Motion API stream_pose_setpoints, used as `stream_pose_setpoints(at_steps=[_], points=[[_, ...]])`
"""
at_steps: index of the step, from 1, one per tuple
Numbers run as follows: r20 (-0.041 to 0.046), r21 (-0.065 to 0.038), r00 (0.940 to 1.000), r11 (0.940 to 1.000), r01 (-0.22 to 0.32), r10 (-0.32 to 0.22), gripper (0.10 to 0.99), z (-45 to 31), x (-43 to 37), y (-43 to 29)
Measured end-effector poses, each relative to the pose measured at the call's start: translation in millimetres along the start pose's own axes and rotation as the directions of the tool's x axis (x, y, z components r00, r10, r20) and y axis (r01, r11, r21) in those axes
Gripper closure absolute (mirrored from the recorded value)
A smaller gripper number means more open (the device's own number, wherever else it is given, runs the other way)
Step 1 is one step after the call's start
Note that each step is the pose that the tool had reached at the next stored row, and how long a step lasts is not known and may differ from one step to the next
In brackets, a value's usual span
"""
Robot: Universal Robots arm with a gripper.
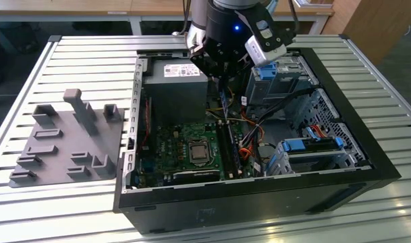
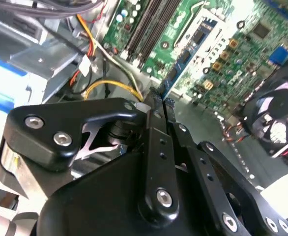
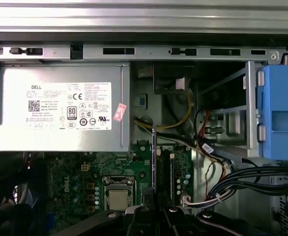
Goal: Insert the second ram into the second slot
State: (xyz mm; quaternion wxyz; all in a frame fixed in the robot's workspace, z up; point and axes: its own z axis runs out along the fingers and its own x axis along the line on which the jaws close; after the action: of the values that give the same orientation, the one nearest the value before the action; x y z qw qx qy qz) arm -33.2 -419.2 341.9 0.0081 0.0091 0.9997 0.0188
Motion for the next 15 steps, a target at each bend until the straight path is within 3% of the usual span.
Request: stream_pose_setpoints(at_steps=[2,12,15], points=[[-0.0008,0.000,1.0000,1.0000,0.000,0.000,0.949,0.9,-0.1,-4.2],[-0.0020,0.000,1.0000,1.0000,0.006,-0.006,0.949,19.0,-3.4,-6.5],[-0.0037,0.000,1.0000,1.0000,0.007,-0.007,0.949,23.7,-4.2,-10.7]])
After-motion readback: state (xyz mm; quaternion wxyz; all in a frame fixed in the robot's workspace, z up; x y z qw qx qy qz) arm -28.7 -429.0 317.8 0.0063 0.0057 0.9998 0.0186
